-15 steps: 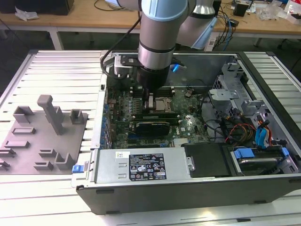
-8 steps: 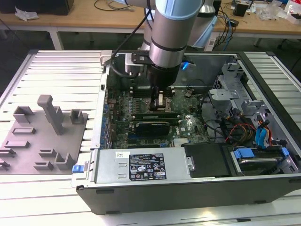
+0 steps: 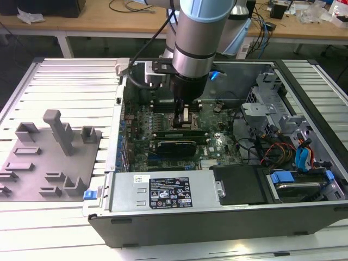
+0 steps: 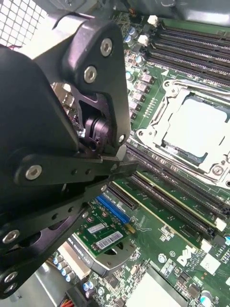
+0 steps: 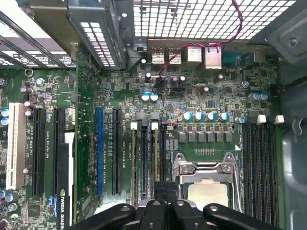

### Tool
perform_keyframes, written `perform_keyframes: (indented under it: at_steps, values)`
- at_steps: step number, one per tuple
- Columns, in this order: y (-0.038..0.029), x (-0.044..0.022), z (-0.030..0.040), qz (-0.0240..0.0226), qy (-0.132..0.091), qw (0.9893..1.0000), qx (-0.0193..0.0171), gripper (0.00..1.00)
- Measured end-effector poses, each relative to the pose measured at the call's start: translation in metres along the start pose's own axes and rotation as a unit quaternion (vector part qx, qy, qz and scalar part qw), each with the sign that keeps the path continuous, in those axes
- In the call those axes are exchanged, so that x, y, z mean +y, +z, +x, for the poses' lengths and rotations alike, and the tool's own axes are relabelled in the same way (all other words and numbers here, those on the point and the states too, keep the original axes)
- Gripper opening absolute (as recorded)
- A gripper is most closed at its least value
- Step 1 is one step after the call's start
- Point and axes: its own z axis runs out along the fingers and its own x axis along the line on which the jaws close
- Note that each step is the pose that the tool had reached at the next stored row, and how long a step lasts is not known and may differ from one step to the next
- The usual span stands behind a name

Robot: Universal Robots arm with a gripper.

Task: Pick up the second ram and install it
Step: 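Press down the second ram until it locks into place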

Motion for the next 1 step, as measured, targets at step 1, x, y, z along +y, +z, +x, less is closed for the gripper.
perform_keyframes:
  at_steps: [1]
  values:
    - [0.0,0.0,0.0,0.0,0.0,1.0,0.0,0.11]
